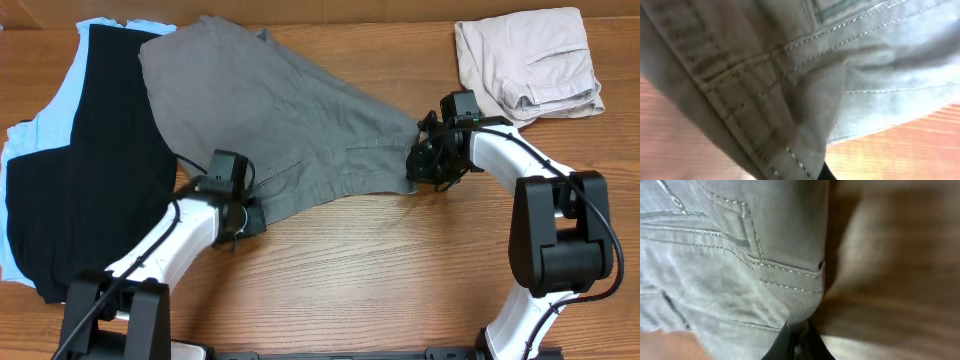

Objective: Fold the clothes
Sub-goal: 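Lift the shorts with both grippers and lay them flat, waistband up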

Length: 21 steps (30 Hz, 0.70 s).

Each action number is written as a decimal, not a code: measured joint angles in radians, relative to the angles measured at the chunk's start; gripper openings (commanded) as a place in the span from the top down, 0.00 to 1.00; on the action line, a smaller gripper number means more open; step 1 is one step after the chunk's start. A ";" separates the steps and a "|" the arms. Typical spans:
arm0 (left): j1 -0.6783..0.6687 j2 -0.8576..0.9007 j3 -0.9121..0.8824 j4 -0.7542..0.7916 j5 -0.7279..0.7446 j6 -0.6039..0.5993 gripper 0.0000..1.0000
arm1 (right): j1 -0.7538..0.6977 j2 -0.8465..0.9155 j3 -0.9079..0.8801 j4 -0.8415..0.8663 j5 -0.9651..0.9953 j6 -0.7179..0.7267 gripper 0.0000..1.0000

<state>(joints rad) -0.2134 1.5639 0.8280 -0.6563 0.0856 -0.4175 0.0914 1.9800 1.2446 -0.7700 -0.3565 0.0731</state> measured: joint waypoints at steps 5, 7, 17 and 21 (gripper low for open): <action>0.000 -0.003 0.402 -0.291 -0.037 0.078 0.96 | -0.085 -0.105 0.087 -0.174 -0.061 0.006 0.96; 0.000 -0.011 0.573 -0.349 -0.048 0.105 0.96 | -0.134 -0.175 0.169 -0.233 -0.079 0.008 0.96; -0.022 -0.030 1.371 -0.741 -0.051 0.179 0.96 | -0.270 -0.537 0.594 -0.484 -0.208 0.011 0.96; -0.029 -0.050 1.544 -0.838 -0.044 0.190 0.96 | -0.307 -0.608 0.676 -0.547 -0.249 0.013 0.96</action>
<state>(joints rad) -0.2428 1.5135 2.3718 -1.4940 0.0418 -0.2276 -0.2157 1.3724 1.9205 -1.3167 -0.6052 0.0856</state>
